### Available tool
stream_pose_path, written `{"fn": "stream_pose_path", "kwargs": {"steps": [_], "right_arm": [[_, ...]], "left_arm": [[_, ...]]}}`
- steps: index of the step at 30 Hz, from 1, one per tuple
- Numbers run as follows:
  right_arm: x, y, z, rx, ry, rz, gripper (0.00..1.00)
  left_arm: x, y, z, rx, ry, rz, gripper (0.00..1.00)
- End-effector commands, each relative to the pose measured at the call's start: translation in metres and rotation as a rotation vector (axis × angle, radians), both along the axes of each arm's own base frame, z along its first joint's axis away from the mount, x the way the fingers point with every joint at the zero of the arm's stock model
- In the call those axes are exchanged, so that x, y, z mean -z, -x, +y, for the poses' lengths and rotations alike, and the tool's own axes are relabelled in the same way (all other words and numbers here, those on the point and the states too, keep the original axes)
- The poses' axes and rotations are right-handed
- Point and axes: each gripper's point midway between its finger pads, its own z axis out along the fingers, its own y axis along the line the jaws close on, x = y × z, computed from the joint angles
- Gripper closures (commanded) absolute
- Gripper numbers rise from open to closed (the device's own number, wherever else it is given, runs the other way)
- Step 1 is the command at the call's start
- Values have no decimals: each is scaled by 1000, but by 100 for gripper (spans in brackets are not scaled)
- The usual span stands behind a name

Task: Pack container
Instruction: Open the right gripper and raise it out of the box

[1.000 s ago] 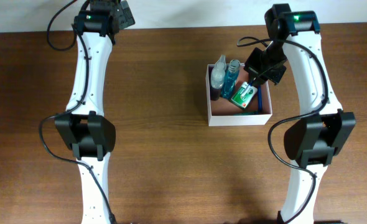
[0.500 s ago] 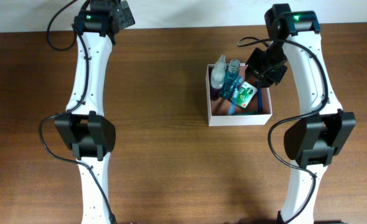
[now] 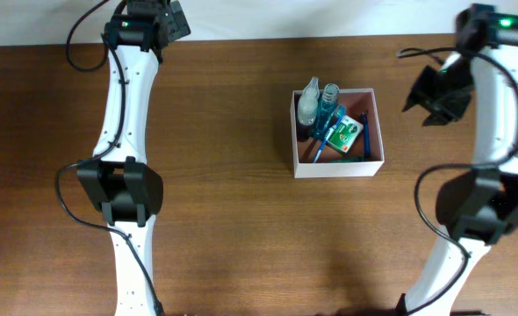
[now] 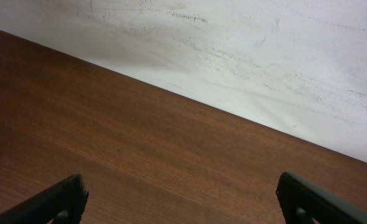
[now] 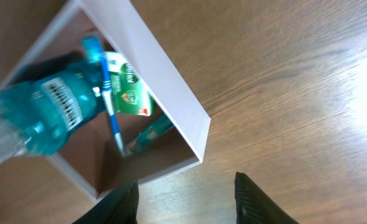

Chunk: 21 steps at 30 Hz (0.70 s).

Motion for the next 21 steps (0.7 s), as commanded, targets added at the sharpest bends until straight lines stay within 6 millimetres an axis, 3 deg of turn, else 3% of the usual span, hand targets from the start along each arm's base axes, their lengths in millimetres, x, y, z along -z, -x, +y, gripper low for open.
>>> {"fn": "stream_pose_path", "kwargs": {"steps": [1, 6, 7, 8, 15, 21], "right_arm": [[-78, 20, 5, -152, 38, -241, 51], [-137, 55, 12, -274, 141, -413, 21], [-152, 68, 12, -269, 176, -449, 4], [-164, 80, 11, -262, 207, -477, 1], [-228, 152, 13, -223, 357, -676, 1], [-266, 210, 23, -199, 432, -843, 1]], "left_arm": [[0, -1, 0, -4, 9, -5, 1], [0, -1, 0, -4, 9, -5, 1], [0, -1, 0, -4, 9, -5, 1], [0, -1, 0, -4, 9, -5, 1], [0, -1, 0, -4, 9, -5, 0], [0, -1, 0, -4, 9, -5, 1]]}}
